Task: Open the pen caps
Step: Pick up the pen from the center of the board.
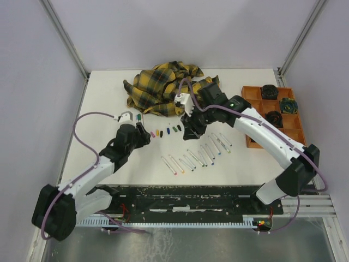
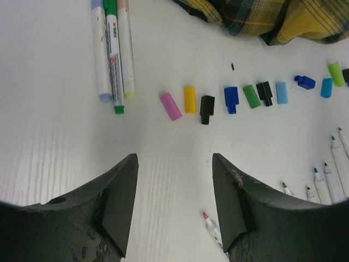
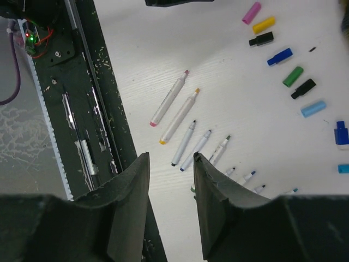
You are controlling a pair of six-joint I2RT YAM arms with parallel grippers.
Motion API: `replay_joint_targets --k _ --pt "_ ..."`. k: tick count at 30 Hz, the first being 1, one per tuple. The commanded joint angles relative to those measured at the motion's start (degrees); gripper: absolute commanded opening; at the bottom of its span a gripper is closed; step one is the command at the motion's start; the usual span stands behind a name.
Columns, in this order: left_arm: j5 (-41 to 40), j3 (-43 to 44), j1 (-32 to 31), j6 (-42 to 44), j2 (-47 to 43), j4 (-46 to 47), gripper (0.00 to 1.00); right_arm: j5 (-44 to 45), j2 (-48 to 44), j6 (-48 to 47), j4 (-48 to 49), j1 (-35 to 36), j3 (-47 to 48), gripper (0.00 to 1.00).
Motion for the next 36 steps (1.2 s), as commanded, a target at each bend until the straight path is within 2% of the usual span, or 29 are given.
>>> replay_joint_targets --k 1,3,5,6,9,10,14,21,28,36 --pt "0.19 8.84 1.44 7.07 10.22 1.40 0.63 -6.63 -6.97 -2.08 6.13 -5.10 -4.09 0.45" --pt "0.03 11.44 2.01 8.48 14.41 1.05 0.63 -8.21 -8.48 -0.19 9.15 -7.75 -6.67 0.51" --pt "-0.18 14.59 2.65 9.77 18.68 -0.18 0.63 -9.10 -7.90 1.50 9.57 -9.63 -8.00 0.74" --pt "-0.35 16.28 2.91 10.36 20.97 -1.12 0.62 -11.31 -6.39 1.14 7.72 -10.48 -7.45 0.78" --pt "-1.99 21.85 3.48 12.73 27.42 -4.99 0.58 -19.74 -1.12 -2.88 -2.09 -12.51 -1.91 0.76" --pt "-3.05 23.77 3.56 13.38 29.60 -6.43 0.57 -19.96 -0.94 -3.43 -2.56 -12.59 -1.54 0.75" --pt "-6.75 30.09 3.82 15.64 36.23 -10.05 0.56 -17.01 -5.95 -1.78 5.78 -12.74 -7.55 0.76" --pt "-8.73 38.74 4.70 18.39 45.34 -14.34 0.50 -18.33 -6.64 -1.48 6.39 -14.00 -7.98 0.77" --pt "-7.53 42.20 5.96 18.73 49.40 -15.29 0.42 -19.38 -5.65 -1.54 5.93 -14.17 -7.76 0.76" --pt "-5.74 42.92 6.57 18.74 52.05 -15.42 0.37 -19.38 -5.71 -1.72 5.76 -14.42 -7.78 0.76"
